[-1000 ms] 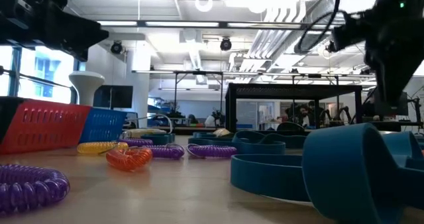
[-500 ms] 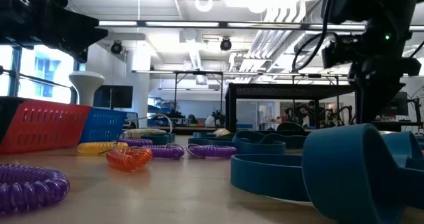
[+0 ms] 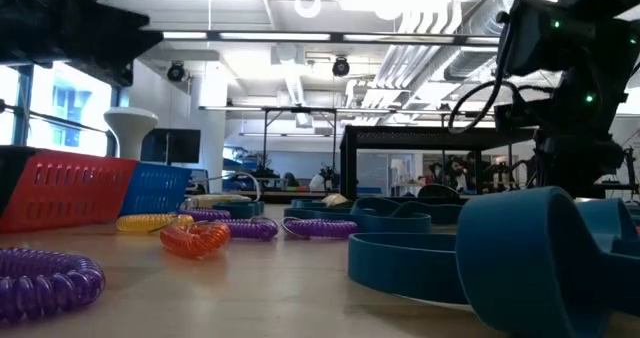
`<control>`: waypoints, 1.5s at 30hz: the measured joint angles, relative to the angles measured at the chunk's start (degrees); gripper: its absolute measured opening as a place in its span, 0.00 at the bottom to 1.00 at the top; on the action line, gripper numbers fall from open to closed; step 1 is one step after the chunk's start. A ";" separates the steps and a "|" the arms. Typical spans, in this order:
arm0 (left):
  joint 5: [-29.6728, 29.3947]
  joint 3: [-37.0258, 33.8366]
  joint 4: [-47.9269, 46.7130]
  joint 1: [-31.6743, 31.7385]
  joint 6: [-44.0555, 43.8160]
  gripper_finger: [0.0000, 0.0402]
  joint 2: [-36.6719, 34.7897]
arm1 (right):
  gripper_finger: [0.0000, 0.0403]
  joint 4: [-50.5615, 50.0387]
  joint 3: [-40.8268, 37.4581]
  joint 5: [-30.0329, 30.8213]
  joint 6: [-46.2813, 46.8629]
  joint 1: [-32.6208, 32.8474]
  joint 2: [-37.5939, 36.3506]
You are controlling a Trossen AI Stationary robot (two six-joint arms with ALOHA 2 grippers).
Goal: Pick & Place Office Desk Supplies
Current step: Put the yellow spring keychain into the blue bin
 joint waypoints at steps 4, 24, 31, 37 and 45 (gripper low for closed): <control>1.64 0.00 1.40 -0.02 -2.68 0.37 -0.01 | 0.43 2.70 -1.67 -0.80 0.41 -2.47 1.03; 8.52 0.00 1.26 -0.04 -11.50 0.37 0.00 | 0.03 6.60 -3.38 -2.05 2.80 -5.30 1.36; 8.57 0.00 1.26 -0.04 -12.30 0.37 0.00 | 0.03 6.22 -2.90 0.02 0.37 -3.49 1.46; 8.54 0.00 1.26 -0.04 -11.96 0.37 0.00 | 0.03 5.40 0.54 2.65 -1.46 1.16 1.69; 3.34 0.00 1.61 -0.05 -6.63 0.37 0.00 | 0.03 6.19 8.35 7.46 -5.12 10.15 1.53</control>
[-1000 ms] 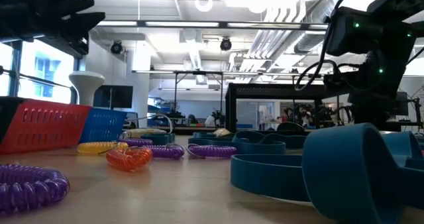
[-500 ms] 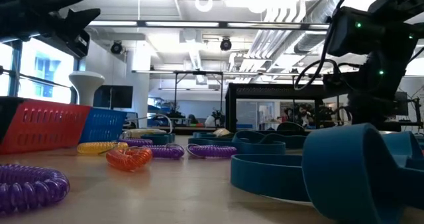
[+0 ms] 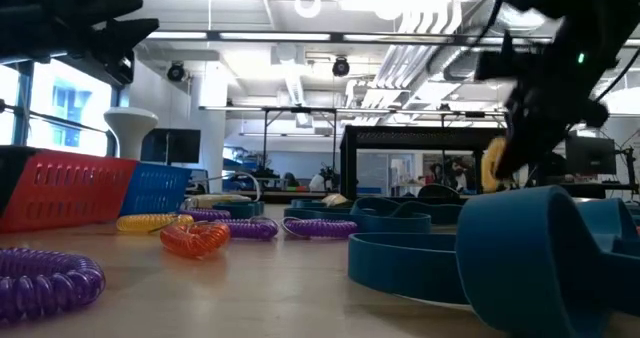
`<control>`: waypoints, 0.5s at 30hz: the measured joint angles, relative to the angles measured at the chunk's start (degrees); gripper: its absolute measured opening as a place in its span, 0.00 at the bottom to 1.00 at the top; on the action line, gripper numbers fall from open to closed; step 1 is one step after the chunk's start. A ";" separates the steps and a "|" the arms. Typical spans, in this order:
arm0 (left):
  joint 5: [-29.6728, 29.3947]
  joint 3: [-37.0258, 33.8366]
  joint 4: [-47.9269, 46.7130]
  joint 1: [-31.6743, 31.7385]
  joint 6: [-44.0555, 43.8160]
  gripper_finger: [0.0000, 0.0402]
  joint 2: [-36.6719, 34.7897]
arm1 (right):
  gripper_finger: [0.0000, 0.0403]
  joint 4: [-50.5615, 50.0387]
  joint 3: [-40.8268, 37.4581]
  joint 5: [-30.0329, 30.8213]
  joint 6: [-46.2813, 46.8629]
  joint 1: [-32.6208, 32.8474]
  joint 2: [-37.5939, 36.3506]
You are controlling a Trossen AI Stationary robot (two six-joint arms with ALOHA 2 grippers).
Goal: Pick & Place Office Desk Supplies
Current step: Put the yellow spring keychain into the blue bin
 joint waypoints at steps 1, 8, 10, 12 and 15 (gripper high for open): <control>0.00 0.00 0.32 -0.02 -0.72 0.37 0.00 | 0.02 0.32 1.00 0.62 -0.99 1.29 0.00; -0.20 0.00 7.79 -1.31 -2.25 0.37 6.37 | 0.03 16.64 5.22 -0.27 -19.18 6.84 -0.07; -0.20 0.00 13.48 -2.94 -2.29 0.37 10.74 | 0.03 22.87 5.66 -2.50 -24.88 7.07 -0.07; -0.20 0.00 20.59 -5.08 -2.29 0.37 16.29 | 0.02 28.21 6.00 -5.28 -30.10 7.02 -0.09; -0.72 0.00 32.36 -8.61 -0.94 0.37 26.66 | 0.02 33.49 6.22 -8.52 -35.48 6.98 -0.11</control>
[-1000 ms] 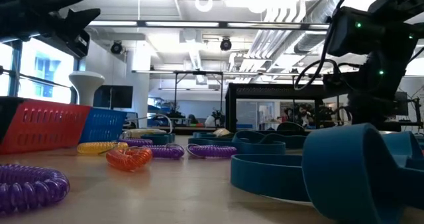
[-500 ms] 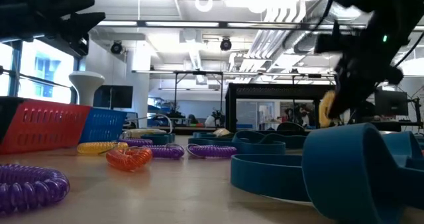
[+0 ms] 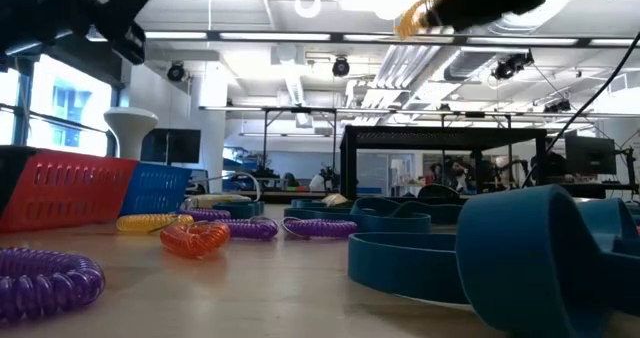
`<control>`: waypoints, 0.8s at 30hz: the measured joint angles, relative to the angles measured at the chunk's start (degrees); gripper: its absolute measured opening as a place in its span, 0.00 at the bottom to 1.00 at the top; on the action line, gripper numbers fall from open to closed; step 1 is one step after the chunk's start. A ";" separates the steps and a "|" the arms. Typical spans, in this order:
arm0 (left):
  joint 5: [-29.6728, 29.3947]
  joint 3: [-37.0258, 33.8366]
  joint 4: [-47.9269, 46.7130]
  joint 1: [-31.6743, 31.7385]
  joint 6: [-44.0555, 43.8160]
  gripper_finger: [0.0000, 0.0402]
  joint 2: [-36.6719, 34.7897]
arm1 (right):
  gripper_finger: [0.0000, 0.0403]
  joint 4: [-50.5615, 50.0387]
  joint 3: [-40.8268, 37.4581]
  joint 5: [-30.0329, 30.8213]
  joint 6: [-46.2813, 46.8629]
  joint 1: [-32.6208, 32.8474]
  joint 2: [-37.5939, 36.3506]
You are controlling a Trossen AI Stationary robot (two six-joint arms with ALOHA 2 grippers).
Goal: Pick & Place Office Desk Supplies
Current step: Put the yellow spring keychain into the blue bin
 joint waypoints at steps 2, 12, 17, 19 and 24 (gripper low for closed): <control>-1.40 0.00 8.11 -2.04 1.51 0.37 7.57 | 0.02 2.03 0.00 -0.91 -2.23 0.00 0.00; -13.88 11.66 33.99 -4.13 2.92 0.37 48.72 | 0.03 9.06 0.02 -4.19 -10.47 -2.03 -0.02; -12.37 19.95 42.77 -3.58 7.09 0.37 63.33 | 0.03 8.77 0.04 -5.47 -9.23 -3.14 1.89; -12.09 23.17 43.93 -3.58 7.55 0.37 67.72 | 0.03 8.82 0.02 -6.04 -9.13 -3.28 3.39; -11.91 28.73 44.04 -2.39 1.42 0.37 74.24 | 0.03 13.41 -0.01 -9.28 -9.36 -4.70 8.15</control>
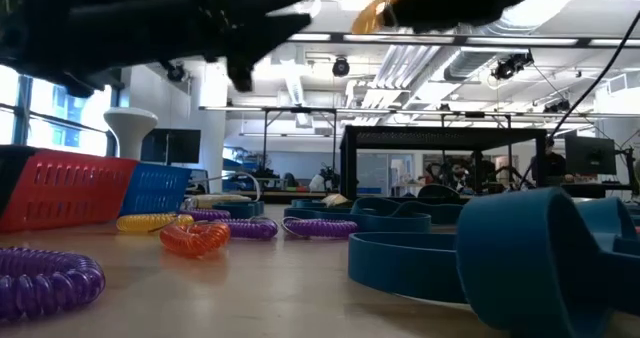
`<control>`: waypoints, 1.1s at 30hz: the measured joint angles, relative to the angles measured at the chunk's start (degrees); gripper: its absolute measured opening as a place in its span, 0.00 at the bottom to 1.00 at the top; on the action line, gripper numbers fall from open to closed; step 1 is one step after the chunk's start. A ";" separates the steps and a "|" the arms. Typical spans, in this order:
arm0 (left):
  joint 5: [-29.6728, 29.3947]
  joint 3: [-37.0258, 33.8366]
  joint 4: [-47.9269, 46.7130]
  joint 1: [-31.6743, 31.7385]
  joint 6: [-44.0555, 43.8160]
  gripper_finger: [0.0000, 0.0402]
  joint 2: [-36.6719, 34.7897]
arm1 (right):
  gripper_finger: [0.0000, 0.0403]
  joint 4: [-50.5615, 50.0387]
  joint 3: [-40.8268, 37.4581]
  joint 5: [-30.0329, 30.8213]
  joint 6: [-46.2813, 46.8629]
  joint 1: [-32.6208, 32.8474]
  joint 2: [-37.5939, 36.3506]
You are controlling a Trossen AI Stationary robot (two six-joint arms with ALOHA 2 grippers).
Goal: Pick & Place Office Desk Supplies
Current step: Put the yellow spring keychain into the blue bin
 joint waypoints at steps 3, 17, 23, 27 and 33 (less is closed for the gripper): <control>0.18 1.40 -0.36 1.03 -3.74 0.37 1.98 | 0.03 3.99 0.01 -4.18 -0.14 -1.10 2.07; 13.84 1.70 -3.25 3.27 -13.17 0.37 1.95 | 0.03 16.16 0.07 -7.03 -0.70 -6.16 8.79; 15.54 1.70 -3.25 3.27 -13.17 0.37 1.95 | 0.03 16.64 0.07 -5.48 -1.02 -6.47 8.77; 15.41 1.70 -4.09 3.28 -13.17 0.37 1.95 | 0.03 16.48 0.07 -4.05 -0.95 -7.12 8.77; 15.47 1.70 -5.12 3.25 -13.17 0.37 1.95 | 0.03 16.52 0.07 -6.25 -0.63 -7.30 8.77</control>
